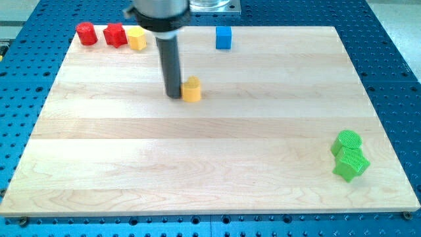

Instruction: Place the heart at the center of the board

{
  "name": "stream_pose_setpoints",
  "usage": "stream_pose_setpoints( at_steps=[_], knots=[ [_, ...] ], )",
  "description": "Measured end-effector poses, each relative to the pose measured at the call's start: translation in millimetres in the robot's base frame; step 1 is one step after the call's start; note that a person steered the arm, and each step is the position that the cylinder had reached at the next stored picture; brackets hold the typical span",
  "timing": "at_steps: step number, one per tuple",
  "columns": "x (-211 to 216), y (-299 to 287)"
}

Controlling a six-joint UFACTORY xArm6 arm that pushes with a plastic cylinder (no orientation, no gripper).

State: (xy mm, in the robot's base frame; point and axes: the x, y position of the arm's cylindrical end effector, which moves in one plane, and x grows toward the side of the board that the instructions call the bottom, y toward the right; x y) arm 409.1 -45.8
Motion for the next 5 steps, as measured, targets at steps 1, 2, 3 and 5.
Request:
stream_pose_setpoints(
  at_steps=[1,2,3,5],
  knots=[
    [-0.4,-16.4],
    [-24.0,-3.5],
    [-28.9,37.9],
    [-30.5,87.7]
  ],
)
